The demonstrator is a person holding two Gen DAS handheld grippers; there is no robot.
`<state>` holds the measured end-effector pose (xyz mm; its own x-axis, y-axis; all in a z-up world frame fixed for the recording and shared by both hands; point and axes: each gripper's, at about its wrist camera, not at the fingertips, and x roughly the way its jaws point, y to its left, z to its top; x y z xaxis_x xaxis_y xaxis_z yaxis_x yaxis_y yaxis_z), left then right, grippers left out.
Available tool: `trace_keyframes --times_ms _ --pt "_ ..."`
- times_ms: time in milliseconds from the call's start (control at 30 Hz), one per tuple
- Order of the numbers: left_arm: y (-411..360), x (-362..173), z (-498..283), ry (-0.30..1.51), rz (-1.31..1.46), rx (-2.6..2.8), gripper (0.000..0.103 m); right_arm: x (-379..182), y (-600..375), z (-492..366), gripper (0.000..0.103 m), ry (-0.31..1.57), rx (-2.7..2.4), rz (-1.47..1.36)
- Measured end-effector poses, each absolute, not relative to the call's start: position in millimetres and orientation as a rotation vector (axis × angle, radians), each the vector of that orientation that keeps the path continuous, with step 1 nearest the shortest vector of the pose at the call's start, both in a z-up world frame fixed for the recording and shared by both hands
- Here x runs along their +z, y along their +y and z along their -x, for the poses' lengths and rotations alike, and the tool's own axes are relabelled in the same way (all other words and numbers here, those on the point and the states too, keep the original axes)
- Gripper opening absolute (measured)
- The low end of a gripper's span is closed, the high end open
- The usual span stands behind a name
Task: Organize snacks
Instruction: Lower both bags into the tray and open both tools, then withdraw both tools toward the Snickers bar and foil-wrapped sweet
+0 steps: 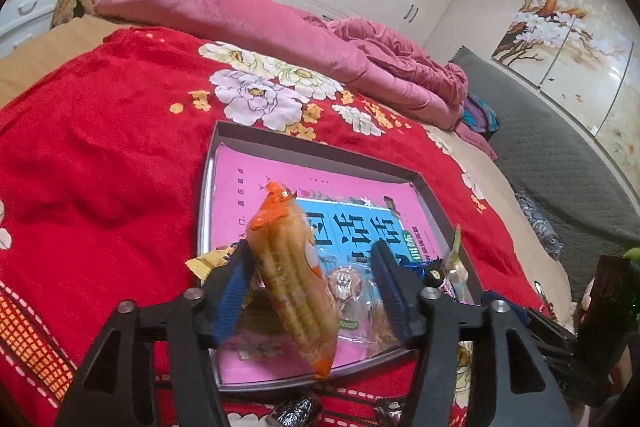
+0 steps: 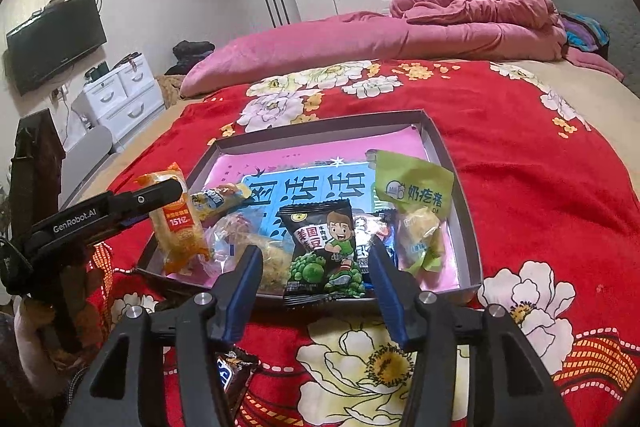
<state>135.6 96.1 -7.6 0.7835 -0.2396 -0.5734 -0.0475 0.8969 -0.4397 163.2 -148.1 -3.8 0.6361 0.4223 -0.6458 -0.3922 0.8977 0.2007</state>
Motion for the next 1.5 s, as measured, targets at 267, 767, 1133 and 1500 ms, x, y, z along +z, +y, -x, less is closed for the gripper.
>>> trace_keyframes --times_ms 267,767,1133,1500 --pt "98 2 -128 0.645 0.435 -0.093 0.068 0 -149 -158 0.061 0.739 0.464 -0.049" --pt "102 15 -110 0.620 0.402 -0.063 0.075 4 -148 -146 0.065 0.737 0.467 -0.045" --pt "120 13 -94 0.684 0.435 -0.049 0.075 1 -141 -128 0.066 0.764 0.503 -0.030" --pt "105 8 -81 0.755 0.376 -0.071 0.075 -22 -122 -109 0.067 0.864 0.555 -0.004"
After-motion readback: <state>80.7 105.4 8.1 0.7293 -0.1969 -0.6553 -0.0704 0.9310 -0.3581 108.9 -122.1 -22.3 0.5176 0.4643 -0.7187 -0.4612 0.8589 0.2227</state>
